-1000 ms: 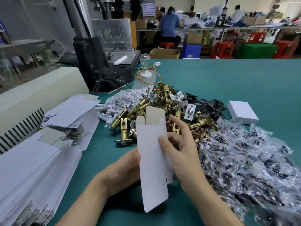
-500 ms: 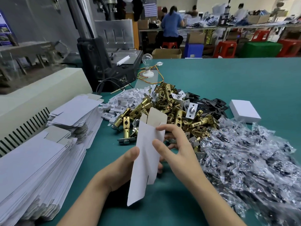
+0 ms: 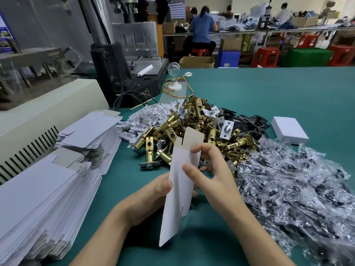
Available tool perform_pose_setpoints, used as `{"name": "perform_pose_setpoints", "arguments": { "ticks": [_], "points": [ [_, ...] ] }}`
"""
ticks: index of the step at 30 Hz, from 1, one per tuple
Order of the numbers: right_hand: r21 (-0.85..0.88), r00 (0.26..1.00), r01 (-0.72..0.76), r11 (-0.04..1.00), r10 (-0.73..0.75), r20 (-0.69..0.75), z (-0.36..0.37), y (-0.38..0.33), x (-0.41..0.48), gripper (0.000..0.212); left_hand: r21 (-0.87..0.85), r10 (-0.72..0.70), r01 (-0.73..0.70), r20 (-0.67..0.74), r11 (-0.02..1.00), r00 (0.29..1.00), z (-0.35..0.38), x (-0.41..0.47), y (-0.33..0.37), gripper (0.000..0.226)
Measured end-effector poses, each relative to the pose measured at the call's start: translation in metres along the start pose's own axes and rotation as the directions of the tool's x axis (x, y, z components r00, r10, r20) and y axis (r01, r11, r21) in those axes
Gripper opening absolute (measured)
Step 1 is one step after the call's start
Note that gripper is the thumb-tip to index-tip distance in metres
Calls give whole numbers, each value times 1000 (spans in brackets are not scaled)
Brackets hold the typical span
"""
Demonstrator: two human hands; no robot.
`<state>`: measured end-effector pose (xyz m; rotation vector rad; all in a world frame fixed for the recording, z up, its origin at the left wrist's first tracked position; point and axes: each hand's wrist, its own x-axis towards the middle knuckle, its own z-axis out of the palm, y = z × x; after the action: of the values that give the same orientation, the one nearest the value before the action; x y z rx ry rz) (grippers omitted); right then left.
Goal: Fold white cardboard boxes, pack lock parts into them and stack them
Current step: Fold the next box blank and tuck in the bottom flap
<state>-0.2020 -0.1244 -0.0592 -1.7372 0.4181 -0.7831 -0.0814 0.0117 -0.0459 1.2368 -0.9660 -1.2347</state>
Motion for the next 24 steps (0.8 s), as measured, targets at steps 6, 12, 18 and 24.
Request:
{"name": "perform_pose_setpoints", "arguments": {
  "ticks": [6, 12, 18, 24],
  "points": [
    [83, 1000, 24, 996, -23, -11, -4, -5, 1, 35, 43, 24, -21, -49, 999, 999, -2, 8, -5, 80],
    [-8, 994, 106, 994, -106, -2, -2, -11, -3, 44, 48, 78, -73, -100, 996, 992, -10, 9, -13, 91],
    [-25, 990, 141, 990, -141, 9, -3, -12, -2, 40, 216, 107, -76, -136, 973, 985, -12, 11, -13, 85],
    [43, 990, 137, 990, -134, -51, -5, -11, 1, 28, 286, 95, -58, -118, 957, 988, -13, 13, -14, 98]
  ]
}}
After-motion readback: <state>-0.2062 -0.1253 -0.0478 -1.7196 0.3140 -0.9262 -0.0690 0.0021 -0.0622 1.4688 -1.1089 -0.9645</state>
